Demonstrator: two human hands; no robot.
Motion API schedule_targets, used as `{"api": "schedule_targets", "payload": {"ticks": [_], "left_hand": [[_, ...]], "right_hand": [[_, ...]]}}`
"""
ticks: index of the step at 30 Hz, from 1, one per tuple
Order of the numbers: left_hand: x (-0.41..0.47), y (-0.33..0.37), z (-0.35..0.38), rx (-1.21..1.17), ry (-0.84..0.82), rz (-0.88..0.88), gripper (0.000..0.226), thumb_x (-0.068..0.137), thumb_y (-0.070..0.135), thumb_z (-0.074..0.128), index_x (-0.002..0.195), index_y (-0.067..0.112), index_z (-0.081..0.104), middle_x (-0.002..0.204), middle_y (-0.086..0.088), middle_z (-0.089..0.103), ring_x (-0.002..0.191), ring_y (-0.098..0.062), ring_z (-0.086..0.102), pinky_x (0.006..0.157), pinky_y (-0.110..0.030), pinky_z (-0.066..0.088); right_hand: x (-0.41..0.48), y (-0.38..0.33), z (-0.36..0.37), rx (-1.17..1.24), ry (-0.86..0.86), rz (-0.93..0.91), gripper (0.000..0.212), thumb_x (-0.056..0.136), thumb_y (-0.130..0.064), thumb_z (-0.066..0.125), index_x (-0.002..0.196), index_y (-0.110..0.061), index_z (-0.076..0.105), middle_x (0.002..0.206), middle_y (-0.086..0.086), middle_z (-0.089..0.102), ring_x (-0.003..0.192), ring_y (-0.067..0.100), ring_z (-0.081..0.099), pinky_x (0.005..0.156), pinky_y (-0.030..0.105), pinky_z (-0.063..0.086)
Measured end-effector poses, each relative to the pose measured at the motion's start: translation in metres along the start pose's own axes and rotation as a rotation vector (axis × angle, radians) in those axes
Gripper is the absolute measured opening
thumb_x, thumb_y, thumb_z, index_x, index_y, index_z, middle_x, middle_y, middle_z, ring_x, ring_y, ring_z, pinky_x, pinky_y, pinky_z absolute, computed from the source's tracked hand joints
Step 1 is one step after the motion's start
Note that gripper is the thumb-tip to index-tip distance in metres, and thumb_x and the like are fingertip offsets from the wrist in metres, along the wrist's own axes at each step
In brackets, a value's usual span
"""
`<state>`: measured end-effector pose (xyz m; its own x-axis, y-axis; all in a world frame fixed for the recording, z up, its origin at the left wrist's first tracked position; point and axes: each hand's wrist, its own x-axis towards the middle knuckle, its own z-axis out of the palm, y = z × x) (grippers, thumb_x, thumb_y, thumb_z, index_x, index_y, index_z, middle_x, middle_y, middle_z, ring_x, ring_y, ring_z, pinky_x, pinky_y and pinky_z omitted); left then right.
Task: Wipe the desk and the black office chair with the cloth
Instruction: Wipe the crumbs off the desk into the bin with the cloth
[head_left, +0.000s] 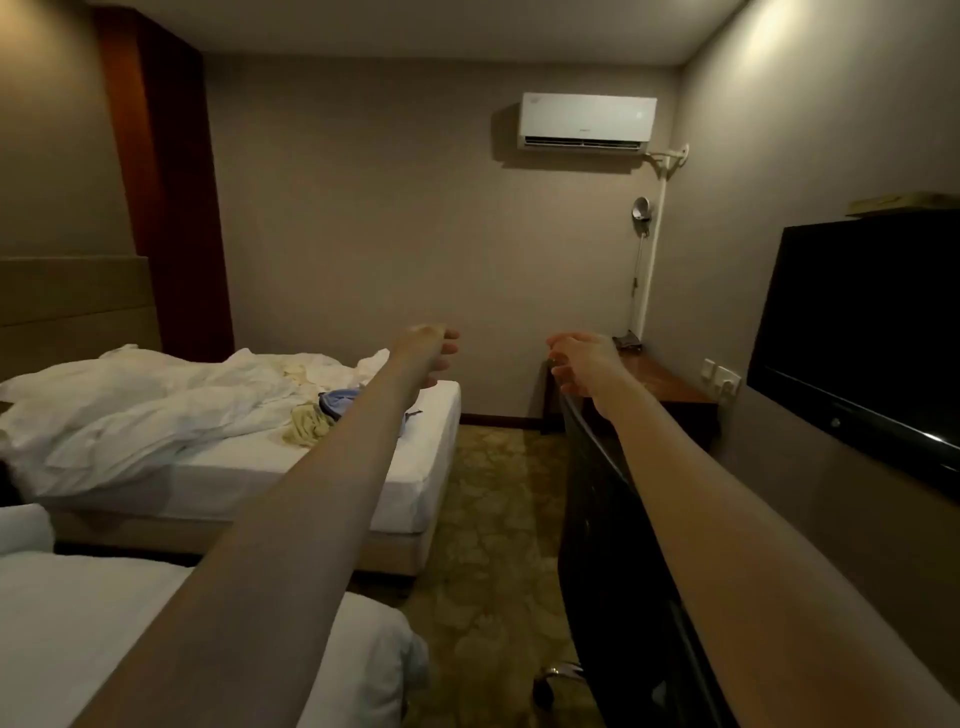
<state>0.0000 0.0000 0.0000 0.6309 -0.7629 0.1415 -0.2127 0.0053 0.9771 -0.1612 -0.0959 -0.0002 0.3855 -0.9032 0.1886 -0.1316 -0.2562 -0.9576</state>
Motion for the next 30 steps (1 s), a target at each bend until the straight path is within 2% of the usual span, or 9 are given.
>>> {"api": "schedule_targets", "payload": {"ticks": [5, 9, 12, 15, 17, 19, 21, 25, 30], "left_hand": [[0.013, -0.012, 0.019, -0.025, 0.003, -0.047, 0.023, 0.098, 0.026, 0.036, 0.1, 0.018, 0.057, 0.103, 0.0, 0.058, 0.094, -0.018, 0.051, 0.08, -0.03, 0.038], [0.038, -0.028, 0.035, -0.045, -0.008, -0.067, 0.022, 0.097, 0.025, 0.038, 0.092, 0.019, 0.058, 0.103, -0.001, 0.059, 0.081, -0.015, 0.053, 0.077, -0.03, 0.039], [0.072, -0.036, 0.045, -0.048, -0.013, -0.063, 0.024, 0.097, 0.025, 0.039, 0.084, 0.021, 0.059, 0.102, -0.001, 0.06, 0.08, -0.014, 0.053, 0.077, -0.03, 0.039], [0.111, -0.037, 0.053, -0.035, -0.024, -0.066, 0.023, 0.098, 0.024, 0.037, 0.093, 0.018, 0.059, 0.101, 0.0, 0.059, 0.084, -0.016, 0.053, 0.081, -0.031, 0.039], [0.145, -0.037, 0.056, -0.029, -0.035, -0.067, 0.024, 0.097, 0.024, 0.037, 0.088, 0.021, 0.059, 0.094, 0.003, 0.059, 0.076, -0.012, 0.052, 0.075, -0.029, 0.04], [0.176, -0.038, 0.057, -0.023, -0.052, -0.063, 0.025, 0.097, 0.025, 0.037, 0.085, 0.023, 0.058, 0.086, 0.007, 0.059, 0.072, -0.009, 0.05, 0.066, -0.026, 0.038], [0.21, -0.039, 0.056, -0.025, -0.06, -0.058, 0.024, 0.097, 0.025, 0.036, 0.088, 0.023, 0.058, 0.083, 0.009, 0.057, 0.071, -0.008, 0.049, 0.064, -0.024, 0.036], [0.28, -0.047, 0.054, -0.021, -0.085, -0.054, 0.023, 0.098, 0.025, 0.035, 0.098, 0.019, 0.057, 0.091, 0.005, 0.058, 0.072, -0.009, 0.049, 0.064, -0.024, 0.035], [0.355, -0.064, 0.061, -0.004, -0.098, -0.071, 0.023, 0.097, 0.024, 0.037, 0.102, 0.019, 0.058, 0.103, 0.0, 0.059, 0.078, -0.012, 0.052, 0.067, -0.027, 0.038]], "right_hand": [[0.018, 0.018, -0.001, 0.002, -0.01, 0.046, 0.016, 0.098, -0.016, 0.045, 0.101, -0.016, 0.061, 0.1, 0.002, 0.059, 0.09, 0.018, 0.054, 0.069, 0.027, 0.045], [0.046, 0.03, 0.0, -0.019, -0.015, 0.056, 0.018, 0.098, -0.014, 0.044, 0.102, -0.016, 0.062, 0.095, -0.001, 0.058, 0.086, 0.015, 0.054, 0.077, 0.03, 0.047], [0.079, 0.04, 0.006, -0.037, -0.007, 0.057, 0.018, 0.096, -0.007, 0.047, 0.098, -0.018, 0.061, 0.089, -0.003, 0.057, 0.077, 0.01, 0.053, 0.071, 0.026, 0.048], [0.113, 0.05, 0.015, -0.039, -0.007, 0.059, 0.02, 0.095, -0.005, 0.047, 0.101, -0.017, 0.06, 0.084, -0.004, 0.056, 0.075, 0.009, 0.052, 0.068, 0.024, 0.047], [0.143, 0.054, 0.024, -0.046, 0.002, 0.069, 0.02, 0.095, -0.005, 0.047, 0.103, -0.016, 0.061, 0.086, -0.002, 0.057, 0.075, 0.01, 0.052, 0.067, 0.024, 0.046], [0.173, 0.054, 0.033, -0.051, 0.007, 0.077, 0.019, 0.095, -0.006, 0.049, 0.105, -0.015, 0.062, 0.092, 0.0, 0.058, 0.081, 0.013, 0.054, 0.073, 0.028, 0.049], [0.205, 0.055, 0.042, -0.056, 0.02, 0.09, 0.017, 0.095, -0.008, 0.049, 0.105, -0.016, 0.061, 0.095, 0.001, 0.057, 0.084, 0.014, 0.054, 0.08, 0.032, 0.051], [0.272, 0.06, 0.062, -0.052, 0.045, 0.09, 0.015, 0.095, -0.008, 0.05, 0.099, -0.017, 0.061, 0.101, 0.002, 0.058, 0.075, 0.01, 0.052, 0.065, 0.024, 0.046], [0.334, 0.075, 0.082, -0.056, 0.06, 0.118, 0.015, 0.095, -0.008, 0.049, 0.096, -0.018, 0.06, 0.099, 0.0, 0.058, 0.073, 0.008, 0.052, 0.061, 0.022, 0.046]]}}
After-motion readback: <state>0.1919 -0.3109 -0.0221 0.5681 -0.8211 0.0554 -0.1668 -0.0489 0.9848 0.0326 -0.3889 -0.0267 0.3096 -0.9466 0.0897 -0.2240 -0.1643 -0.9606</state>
